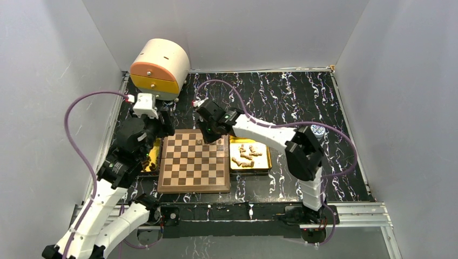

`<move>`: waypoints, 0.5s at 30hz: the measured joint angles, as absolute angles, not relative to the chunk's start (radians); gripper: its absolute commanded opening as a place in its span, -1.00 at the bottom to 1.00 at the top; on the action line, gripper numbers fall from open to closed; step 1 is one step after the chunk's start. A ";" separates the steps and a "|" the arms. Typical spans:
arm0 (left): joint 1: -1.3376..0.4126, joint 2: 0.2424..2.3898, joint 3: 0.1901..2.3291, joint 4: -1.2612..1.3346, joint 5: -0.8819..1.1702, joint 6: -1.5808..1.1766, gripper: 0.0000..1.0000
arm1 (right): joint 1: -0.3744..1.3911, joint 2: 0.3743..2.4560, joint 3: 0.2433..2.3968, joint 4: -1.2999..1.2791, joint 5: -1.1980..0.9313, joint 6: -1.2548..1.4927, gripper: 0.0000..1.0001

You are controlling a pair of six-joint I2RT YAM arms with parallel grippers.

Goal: Set up the chess pieces on the board
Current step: Place the chess piece on the chessboard.

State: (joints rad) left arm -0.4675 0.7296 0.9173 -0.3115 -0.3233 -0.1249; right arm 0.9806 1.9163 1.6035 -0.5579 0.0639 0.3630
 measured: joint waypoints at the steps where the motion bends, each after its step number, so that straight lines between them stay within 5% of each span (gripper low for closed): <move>1: -0.467 0.717 0.933 -0.318 -0.324 -0.128 0.29 | 0.987 1.945 1.640 -0.564 0.064 0.362 -0.60; 15: -0.467 0.646 0.989 -0.355 -0.332 -0.150 0.29 | 1.030 2.264 2.056 -0.679 0.083 0.295 -0.56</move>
